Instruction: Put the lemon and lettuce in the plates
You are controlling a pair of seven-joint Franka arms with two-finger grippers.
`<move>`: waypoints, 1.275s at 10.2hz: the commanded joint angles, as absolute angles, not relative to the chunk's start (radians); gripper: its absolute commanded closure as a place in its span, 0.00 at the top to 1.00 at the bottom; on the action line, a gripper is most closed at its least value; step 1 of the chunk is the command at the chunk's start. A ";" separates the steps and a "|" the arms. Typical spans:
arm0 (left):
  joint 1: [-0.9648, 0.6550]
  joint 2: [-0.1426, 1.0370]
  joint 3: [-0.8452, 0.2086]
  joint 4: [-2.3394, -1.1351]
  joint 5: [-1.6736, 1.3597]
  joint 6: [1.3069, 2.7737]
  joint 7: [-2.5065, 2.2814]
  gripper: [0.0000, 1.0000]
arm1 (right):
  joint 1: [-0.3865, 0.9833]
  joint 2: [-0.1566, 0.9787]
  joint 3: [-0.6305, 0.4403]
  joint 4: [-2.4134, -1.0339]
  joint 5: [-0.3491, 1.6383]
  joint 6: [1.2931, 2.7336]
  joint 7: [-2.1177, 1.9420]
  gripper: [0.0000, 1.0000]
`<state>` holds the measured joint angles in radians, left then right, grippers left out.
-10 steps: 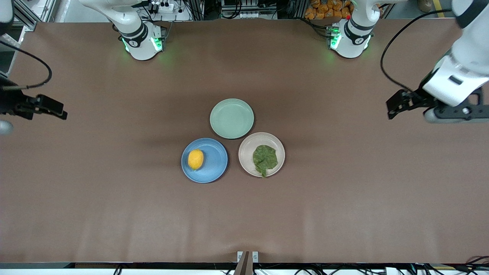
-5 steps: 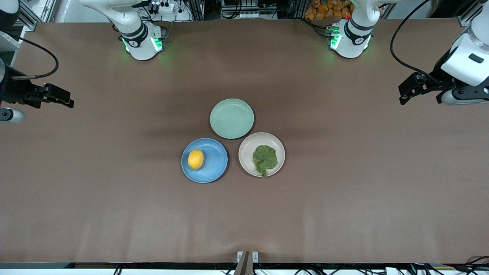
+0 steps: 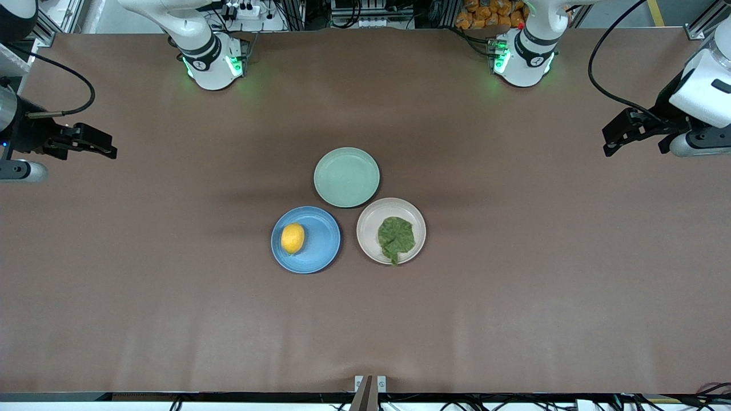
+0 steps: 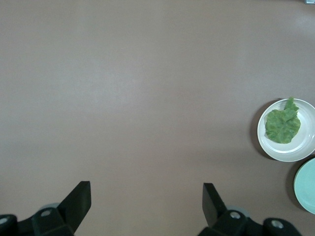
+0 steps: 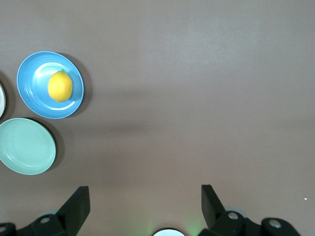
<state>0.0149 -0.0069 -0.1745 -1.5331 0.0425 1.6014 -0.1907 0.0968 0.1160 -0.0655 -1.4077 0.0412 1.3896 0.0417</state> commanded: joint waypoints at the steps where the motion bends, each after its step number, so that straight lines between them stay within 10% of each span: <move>1: 0.018 -0.038 -0.175 -1.557 0.023 1.594 -0.180 1.00 | 0.103 0.087 -0.061 -1.437 0.041 1.388 0.069 1.00; 13: 0.015 -0.032 -0.147 -1.549 0.037 1.557 -0.178 1.00 | 0.100 0.089 -0.061 -1.439 0.043 1.388 0.061 1.00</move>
<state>0.0012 -0.0132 -0.1372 -1.5382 0.0425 1.5689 -0.1907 0.0993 0.1160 -0.0630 -1.4109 0.0412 1.3874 0.0485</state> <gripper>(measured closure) 0.000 0.000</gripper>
